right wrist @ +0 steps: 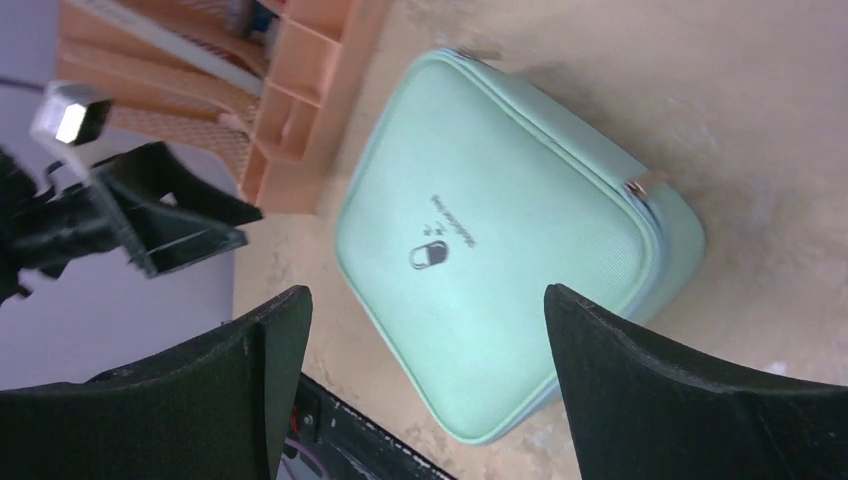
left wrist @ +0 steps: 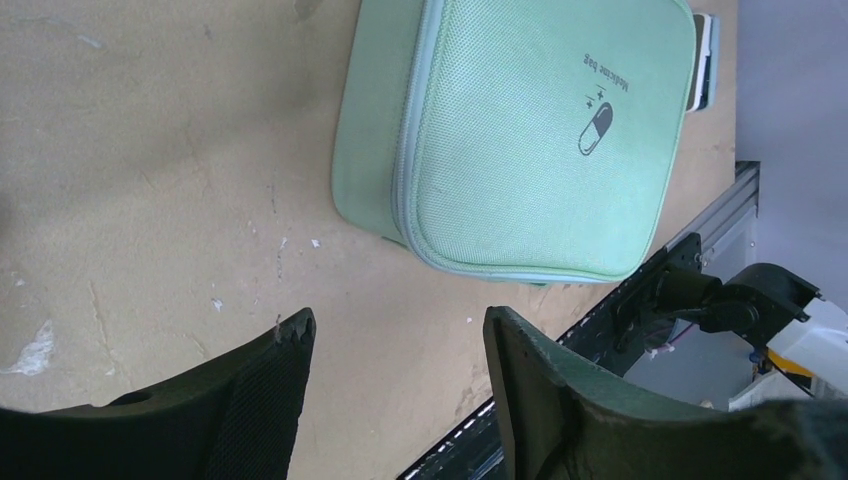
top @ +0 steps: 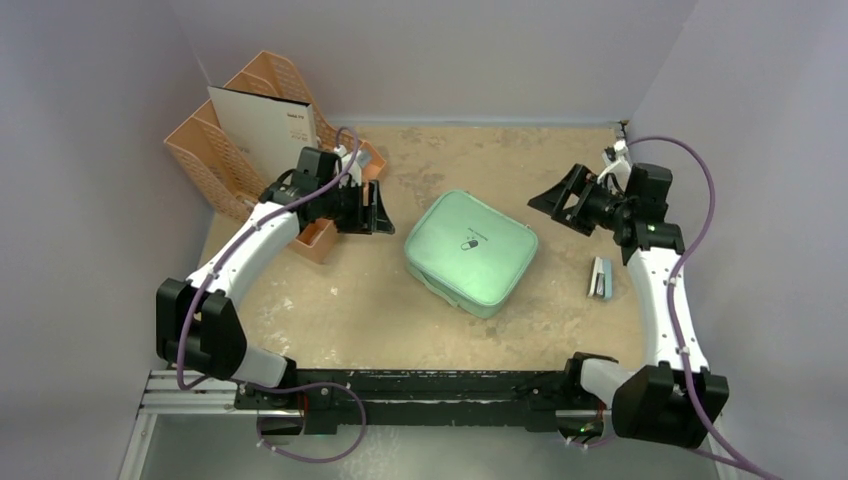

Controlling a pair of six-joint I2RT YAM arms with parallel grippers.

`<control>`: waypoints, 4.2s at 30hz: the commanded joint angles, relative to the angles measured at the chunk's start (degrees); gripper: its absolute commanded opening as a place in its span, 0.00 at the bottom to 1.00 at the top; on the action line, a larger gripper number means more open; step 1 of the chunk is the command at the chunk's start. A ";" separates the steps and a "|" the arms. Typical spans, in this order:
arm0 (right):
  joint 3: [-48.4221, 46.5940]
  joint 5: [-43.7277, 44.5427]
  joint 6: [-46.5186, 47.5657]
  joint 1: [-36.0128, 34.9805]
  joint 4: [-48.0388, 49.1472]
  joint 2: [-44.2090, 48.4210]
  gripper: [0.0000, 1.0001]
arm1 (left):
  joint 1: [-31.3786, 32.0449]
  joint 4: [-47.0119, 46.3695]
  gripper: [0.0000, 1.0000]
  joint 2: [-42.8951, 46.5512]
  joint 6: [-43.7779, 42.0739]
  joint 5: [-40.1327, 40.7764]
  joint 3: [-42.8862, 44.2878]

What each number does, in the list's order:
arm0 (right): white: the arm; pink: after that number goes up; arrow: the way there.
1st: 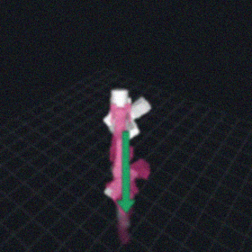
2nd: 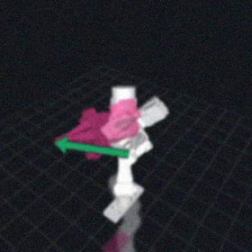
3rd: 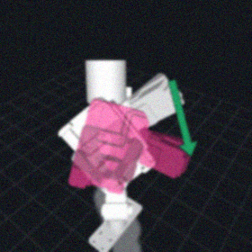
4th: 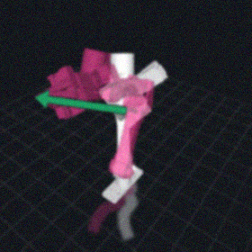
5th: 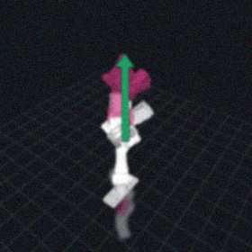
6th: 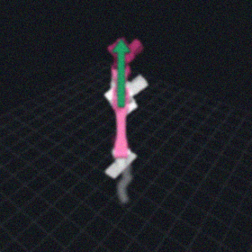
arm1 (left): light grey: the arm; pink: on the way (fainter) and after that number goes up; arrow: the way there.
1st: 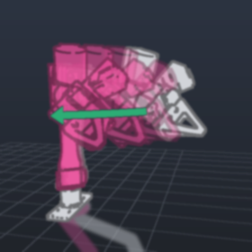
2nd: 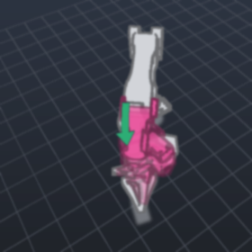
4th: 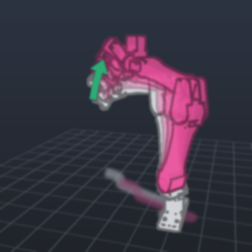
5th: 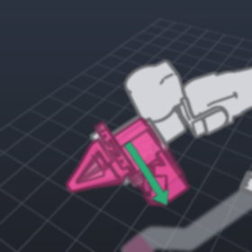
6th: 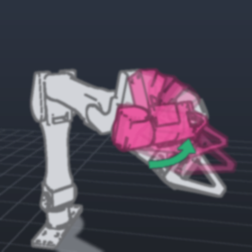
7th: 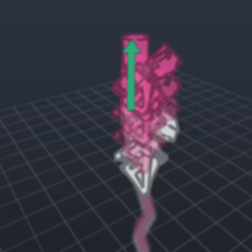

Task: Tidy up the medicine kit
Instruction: Close the medicine box at the center of the board, then adjust the medicine box at the center of the board.

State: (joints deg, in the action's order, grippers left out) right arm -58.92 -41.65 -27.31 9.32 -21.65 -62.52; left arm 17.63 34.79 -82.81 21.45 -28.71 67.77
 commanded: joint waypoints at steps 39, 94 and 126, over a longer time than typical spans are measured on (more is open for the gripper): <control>1.17 14.70 2.50 -8.88 1.31 -20.27 0.61 | 4.26 -0.76 0.73 -8.79 3.69 1.60 8.31; 3.95 11.35 3.40 -10.67 9.91 -18.13 0.36 | 19.62 -30.02 0.30 -8.17 22.87 -5.19 -14.90; -4.13 26.45 -2.67 -11.71 -11.72 -12.54 0.67 | 18.75 -8.48 0.54 -0.33 7.22 10.67 2.10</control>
State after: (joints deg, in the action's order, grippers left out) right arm -66.83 -16.84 -25.58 -1.63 -28.69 -82.21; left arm 41.39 21.80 -85.41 35.86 -21.85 67.94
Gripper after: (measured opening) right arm 0.647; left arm 0.537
